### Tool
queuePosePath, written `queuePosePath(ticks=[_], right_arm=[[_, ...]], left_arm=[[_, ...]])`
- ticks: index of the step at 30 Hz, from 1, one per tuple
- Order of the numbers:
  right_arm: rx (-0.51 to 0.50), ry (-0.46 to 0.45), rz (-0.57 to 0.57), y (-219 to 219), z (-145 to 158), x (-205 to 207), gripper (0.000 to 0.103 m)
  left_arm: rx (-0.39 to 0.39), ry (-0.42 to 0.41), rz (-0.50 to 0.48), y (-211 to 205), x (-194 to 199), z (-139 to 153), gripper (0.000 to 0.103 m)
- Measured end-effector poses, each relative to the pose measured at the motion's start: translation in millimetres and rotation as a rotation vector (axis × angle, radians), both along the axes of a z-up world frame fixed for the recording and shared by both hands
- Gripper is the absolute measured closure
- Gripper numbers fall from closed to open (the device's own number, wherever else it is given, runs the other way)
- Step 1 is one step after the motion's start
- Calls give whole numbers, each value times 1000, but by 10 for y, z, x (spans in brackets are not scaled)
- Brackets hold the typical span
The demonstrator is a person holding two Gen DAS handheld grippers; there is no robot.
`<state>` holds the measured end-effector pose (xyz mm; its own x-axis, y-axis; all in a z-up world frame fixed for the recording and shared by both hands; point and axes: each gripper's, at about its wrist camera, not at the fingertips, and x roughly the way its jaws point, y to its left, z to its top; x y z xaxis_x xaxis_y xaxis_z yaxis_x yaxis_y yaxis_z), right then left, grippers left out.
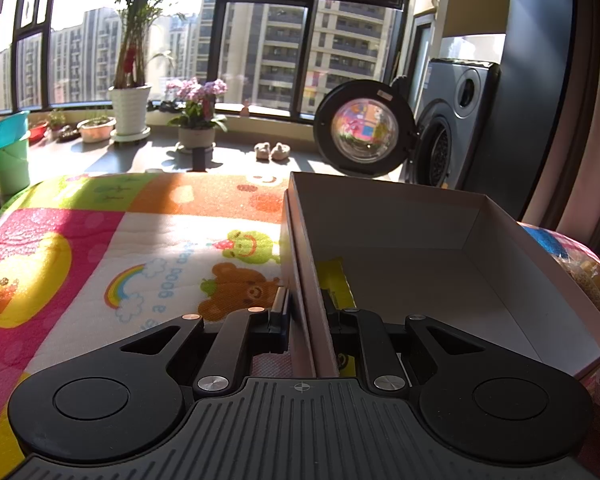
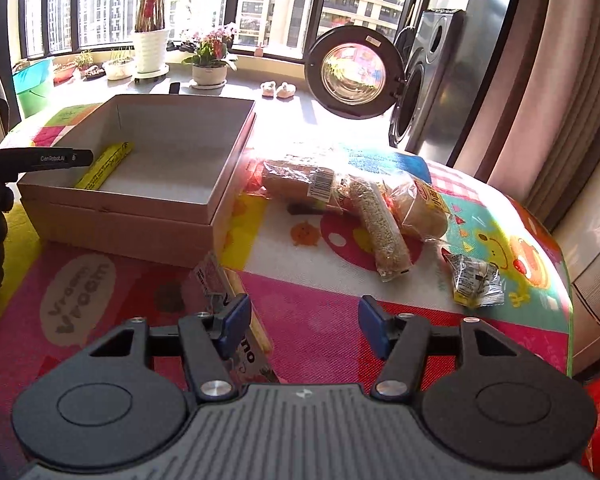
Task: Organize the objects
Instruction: 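Grasp the pink Volcano box with the right tool and lift it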
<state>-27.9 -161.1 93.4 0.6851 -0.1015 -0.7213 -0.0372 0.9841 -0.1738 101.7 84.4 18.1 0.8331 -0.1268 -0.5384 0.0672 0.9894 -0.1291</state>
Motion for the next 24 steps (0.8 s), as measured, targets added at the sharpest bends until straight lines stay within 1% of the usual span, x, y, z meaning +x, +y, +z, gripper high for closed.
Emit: queuePosePath(ticks=[3, 6, 10, 13, 16, 18, 20, 22, 23, 24], right_arm=[[-14, 14, -45, -128, -57, 8, 44], [44, 8, -26, -229, -73, -72, 44], [105, 42, -10, -275, -135, -101, 44], [262, 87, 18, -309, -156, -152, 44], [338, 115, 51, -261, -166, -204, 43], [337, 126, 90, -161, -155, -230, 43], [300, 120, 138, -20, -131, -249, 43], [235, 101, 145, 98, -111, -229, 39], [197, 82, 134, 158, -106, -191, 37], [182, 76, 118, 180, -113, -142, 35]], left_arm=[[0, 0, 0, -2, 2, 1, 87], [-1, 0, 0, 2, 2, 1, 87], [0, 0, 0, 3, 2, 1, 87], [-1, 0, 0, 2, 2, 1, 87], [-1, 0, 0, 4, 2, 0, 87], [-1, 0, 0, 2, 1, 0, 87], [0, 0, 0, 2, 2, 1, 87], [-1, 0, 0, 5, 2, 0, 87], [-2, 0, 0, 5, 3, 0, 87], [-2, 0, 0, 3, 3, 1, 87]])
